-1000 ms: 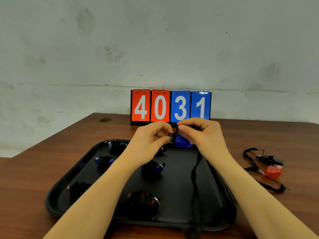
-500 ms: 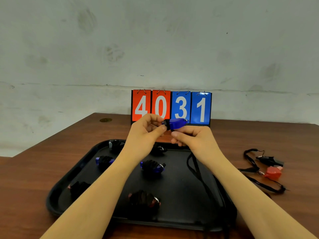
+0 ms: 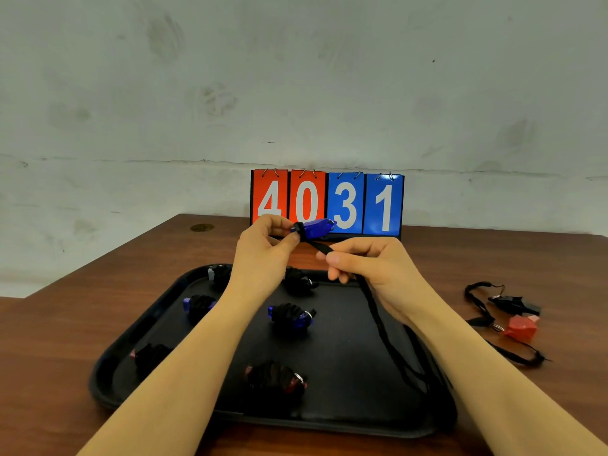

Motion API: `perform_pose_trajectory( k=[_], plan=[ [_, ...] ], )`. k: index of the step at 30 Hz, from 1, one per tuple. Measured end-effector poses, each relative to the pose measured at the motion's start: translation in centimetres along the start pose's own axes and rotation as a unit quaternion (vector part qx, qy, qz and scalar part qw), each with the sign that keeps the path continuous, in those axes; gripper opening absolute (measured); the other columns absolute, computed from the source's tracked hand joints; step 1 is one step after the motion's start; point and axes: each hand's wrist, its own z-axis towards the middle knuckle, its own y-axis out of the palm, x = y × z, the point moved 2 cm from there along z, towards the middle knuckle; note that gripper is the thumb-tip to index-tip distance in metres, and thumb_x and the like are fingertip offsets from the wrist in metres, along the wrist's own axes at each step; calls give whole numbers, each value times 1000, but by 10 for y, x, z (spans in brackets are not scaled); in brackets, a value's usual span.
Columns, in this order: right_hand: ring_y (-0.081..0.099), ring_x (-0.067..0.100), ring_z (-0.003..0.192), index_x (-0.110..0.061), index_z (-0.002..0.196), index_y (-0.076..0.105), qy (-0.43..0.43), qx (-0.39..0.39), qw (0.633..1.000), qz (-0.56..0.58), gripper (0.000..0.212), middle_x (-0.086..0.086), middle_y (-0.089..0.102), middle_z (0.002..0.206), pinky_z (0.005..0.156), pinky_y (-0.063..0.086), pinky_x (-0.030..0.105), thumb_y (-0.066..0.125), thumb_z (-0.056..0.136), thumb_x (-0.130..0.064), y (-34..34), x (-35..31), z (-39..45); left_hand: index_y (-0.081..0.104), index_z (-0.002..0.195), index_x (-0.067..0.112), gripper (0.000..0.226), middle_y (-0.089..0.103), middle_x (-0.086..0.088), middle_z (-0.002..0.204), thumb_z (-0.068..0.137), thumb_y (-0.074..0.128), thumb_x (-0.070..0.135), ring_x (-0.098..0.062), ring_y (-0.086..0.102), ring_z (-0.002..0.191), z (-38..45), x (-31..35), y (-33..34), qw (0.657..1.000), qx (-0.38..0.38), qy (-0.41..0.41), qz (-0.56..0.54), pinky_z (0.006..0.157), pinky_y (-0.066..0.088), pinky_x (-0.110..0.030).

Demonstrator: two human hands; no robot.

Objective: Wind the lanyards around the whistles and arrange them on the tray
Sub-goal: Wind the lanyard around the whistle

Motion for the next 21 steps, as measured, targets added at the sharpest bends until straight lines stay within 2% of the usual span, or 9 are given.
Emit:
perform_pose_trajectory(
  k=[2,3,5,7,10,14,18,21],
  plan=[
    [67,8,87,-15,76,71,-14,-2,999,-35,15,1,69,68,69,51,16,62,83,-5,0,-1,0,54,95,21,14,57,8,87,87,60,11,-6,54,73,1,-1,0,1000,7,1,14,61,42,-10],
    [65,4,89,-17,79,69,-33,9,994,-99,13,-3,69,72,73,50,14,62,84,-8,1,0,0,54,95,21,14,56,9,86,87,59,11,-5,52,71,1,-2,0,1000,6,7,30,60,43,-8],
    [58,0,92,-21,88,67,-113,55,948,-293,8,-11,65,86,80,45,11,60,87,-18,1,0,0,53,95,20,14,53,11,82,87,58,9,-3,49,67,0,-2,1,998,-2,24,67,59,40,0],
    [54,4,96,-14,95,66,-204,62,889,-405,18,-7,62,98,86,44,15,52,89,-25,3,4,0,54,94,20,14,53,12,81,87,58,9,-2,48,65,-2,-2,2,994,-20,44,94,60,37,3],
    [59,10,96,-9,102,65,-223,66,876,-422,31,1,64,102,87,48,21,43,90,-27,1,9,-1,54,94,22,15,53,12,81,87,57,9,-3,48,64,-3,0,3,990,-51,57,121,60,41,-4],
    [61,11,86,-9,103,65,-228,102,871,-423,22,1,67,95,77,52,25,50,91,-20,-3,11,-2,53,96,24,16,52,15,83,89,56,10,-3,50,67,-6,2,5,983,-92,69,141,59,39,-7],
    [59,3,81,-8,102,67,-208,145,888,-383,17,-6,64,88,78,48,12,57,89,-9,-7,11,0,53,97,26,16,53,16,81,89,56,13,-5,53,70,-8,4,7,977,-134,80,143,60,37,-9],
    [59,-1,79,-10,100,69,-177,161,910,-339,16,-13,61,83,79,48,11,60,87,-9,-9,9,0,54,96,27,16,54,15,79,89,57,14,-5,54,70,-10,4,6,973,-158,87,141,60,40,-6]
  ],
)
